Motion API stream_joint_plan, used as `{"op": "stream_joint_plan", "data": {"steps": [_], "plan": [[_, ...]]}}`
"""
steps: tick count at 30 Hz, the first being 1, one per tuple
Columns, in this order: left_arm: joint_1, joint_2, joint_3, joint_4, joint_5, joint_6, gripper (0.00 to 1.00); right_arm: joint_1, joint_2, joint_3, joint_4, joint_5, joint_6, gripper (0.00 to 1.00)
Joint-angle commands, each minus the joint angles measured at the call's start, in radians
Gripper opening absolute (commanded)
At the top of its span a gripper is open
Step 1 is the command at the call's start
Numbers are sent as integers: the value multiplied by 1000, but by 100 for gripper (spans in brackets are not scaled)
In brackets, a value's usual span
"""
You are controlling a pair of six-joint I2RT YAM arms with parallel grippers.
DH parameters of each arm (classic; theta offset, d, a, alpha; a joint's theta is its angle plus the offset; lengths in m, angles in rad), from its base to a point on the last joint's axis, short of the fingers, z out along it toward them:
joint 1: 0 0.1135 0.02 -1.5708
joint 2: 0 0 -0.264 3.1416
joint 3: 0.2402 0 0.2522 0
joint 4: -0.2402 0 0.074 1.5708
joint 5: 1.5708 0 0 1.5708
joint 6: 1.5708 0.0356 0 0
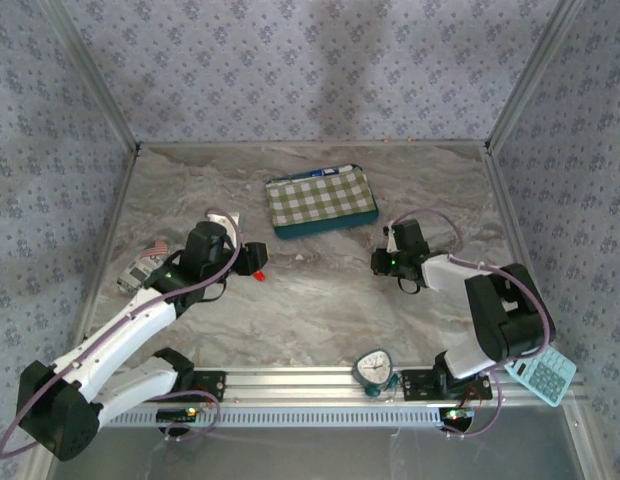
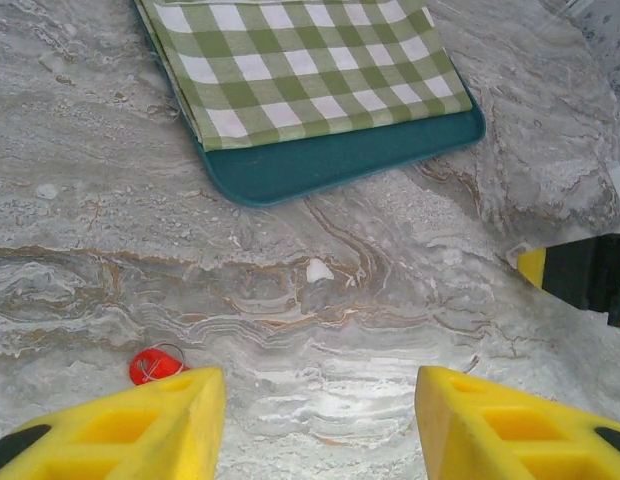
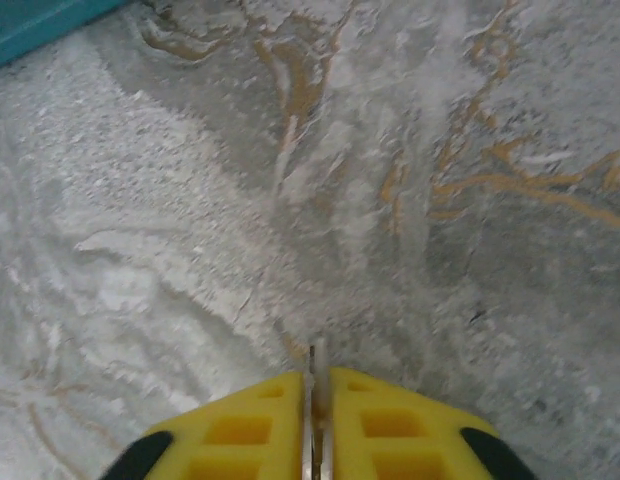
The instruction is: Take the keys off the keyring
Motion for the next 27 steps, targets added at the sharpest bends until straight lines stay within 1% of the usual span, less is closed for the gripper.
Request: {"op": "stream_joint_plan", "data": {"steps": [1,4,6,8,9,10,11,13,15,16,17,18,19,21,23,24,26,27], "plan": [[-7,-2,30,12,12,-4,53,-15,8,50,-8,23,21,18],[-7,-4,34,4,-4,2,54,-26,-32,67,-56,55,15,30],[-1,6,44,-13,-22,6,55,-27,-80,80,-103,99,-4,39],[9,14,60,-31,-44,15,59,-26,-130,101,-157,155,-26,47],[19,16,73,-44,-64,22,71,-27,-157,112,-188,186,-44,61],[29,17,86,-60,-86,30,93,-27,-182,124,-206,213,-59,99],[45,21,107,-87,-130,34,99,-26,-206,138,-225,262,-69,100],[91,35,151,-139,-205,59,99,-23,-261,151,-226,370,-80,100],[132,59,176,-154,-341,108,99,-18,-319,142,-185,574,-75,100],[149,67,170,-134,-391,157,99,-17,-343,131,-159,644,-86,100],[168,73,148,-94,-447,214,99,-23,-368,115,-123,659,-123,100],[194,80,116,-48,-493,250,99,-37,-384,93,-51,657,-226,100],[221,81,82,-6,-512,280,99,-30,-392,59,13,691,-289,100],[297,82,-13,143,-509,373,99,-29,-396,-16,140,769,-405,100],[392,95,-103,289,-477,405,99,-56,-389,-82,243,784,-418,100],[442,115,-137,361,-456,395,99,-80,-384,-116,302,767,-407,100],[502,180,-177,482,-441,375,99,-124,-358,-179,408,741,-388,100],[515,217,-188,541,-432,397,99,-145,-340,-201,461,717,-380,100]]}}
